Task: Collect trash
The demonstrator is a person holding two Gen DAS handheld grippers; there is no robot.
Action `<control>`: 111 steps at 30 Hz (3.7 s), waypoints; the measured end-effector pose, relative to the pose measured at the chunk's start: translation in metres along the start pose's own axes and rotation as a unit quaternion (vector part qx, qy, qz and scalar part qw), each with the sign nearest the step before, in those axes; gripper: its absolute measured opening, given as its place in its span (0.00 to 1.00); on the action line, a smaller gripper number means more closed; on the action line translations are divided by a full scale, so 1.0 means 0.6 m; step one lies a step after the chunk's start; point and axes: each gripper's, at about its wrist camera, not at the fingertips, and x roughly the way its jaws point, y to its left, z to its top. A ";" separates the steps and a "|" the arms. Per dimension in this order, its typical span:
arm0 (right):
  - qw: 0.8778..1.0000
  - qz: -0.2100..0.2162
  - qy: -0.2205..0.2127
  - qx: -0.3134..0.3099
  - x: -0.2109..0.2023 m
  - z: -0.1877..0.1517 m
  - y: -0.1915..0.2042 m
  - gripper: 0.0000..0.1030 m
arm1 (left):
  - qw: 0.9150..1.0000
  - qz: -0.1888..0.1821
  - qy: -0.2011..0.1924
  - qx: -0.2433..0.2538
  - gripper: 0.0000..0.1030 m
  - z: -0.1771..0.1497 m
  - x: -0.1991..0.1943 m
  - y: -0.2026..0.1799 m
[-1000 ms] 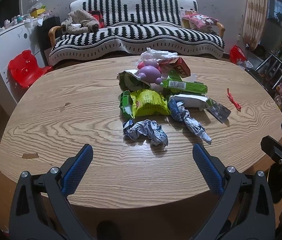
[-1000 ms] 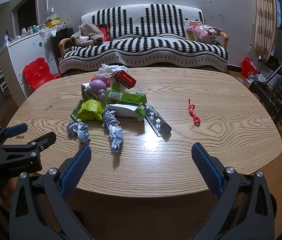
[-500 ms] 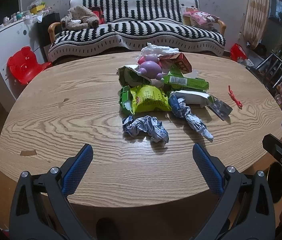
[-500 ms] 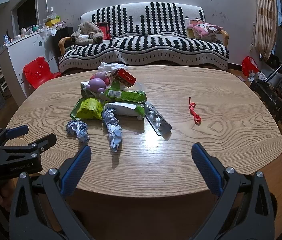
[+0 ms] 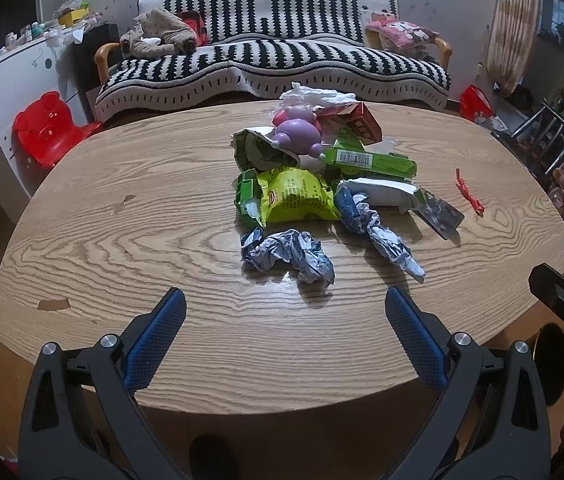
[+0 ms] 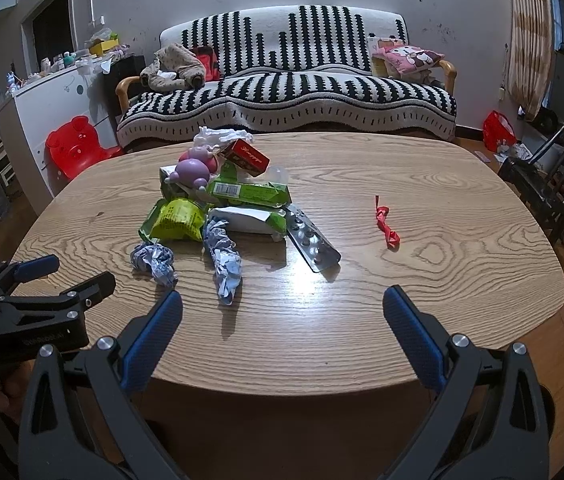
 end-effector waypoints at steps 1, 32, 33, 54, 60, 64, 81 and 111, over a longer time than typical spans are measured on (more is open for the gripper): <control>1.000 0.000 0.000 -0.001 -0.001 0.000 0.001 0.94 | 1.000 0.000 0.000 -0.001 0.94 0.000 0.000 0.000; 1.000 0.002 -0.001 -0.001 -0.003 0.002 0.001 0.94 | 1.000 0.001 0.004 -0.003 0.94 -0.002 0.002 0.007; 1.000 0.002 -0.001 -0.001 -0.003 0.002 0.001 0.94 | 1.000 0.002 0.005 -0.003 0.94 -0.002 0.004 0.009; 1.000 -0.012 0.002 -0.025 0.045 0.018 -0.005 0.94 | 0.999 0.006 0.029 -0.025 0.94 0.003 0.033 0.042; 0.998 -0.021 0.018 -0.061 0.131 0.033 -0.017 0.94 | 0.998 0.034 0.045 -0.041 0.94 0.023 0.100 0.049; 0.997 -0.024 0.052 -0.056 0.208 0.035 -0.037 0.94 | 0.996 0.044 0.063 -0.035 0.94 0.032 0.154 0.038; 0.995 0.015 0.086 -0.039 0.333 0.065 -0.068 0.32 | 0.998 0.001 0.065 -0.004 0.94 0.056 0.185 0.029; 0.996 -0.019 0.049 0.068 -0.019 -0.049 -0.263 0.30 | 1.000 0.002 0.015 0.015 0.20 0.057 0.102 -0.046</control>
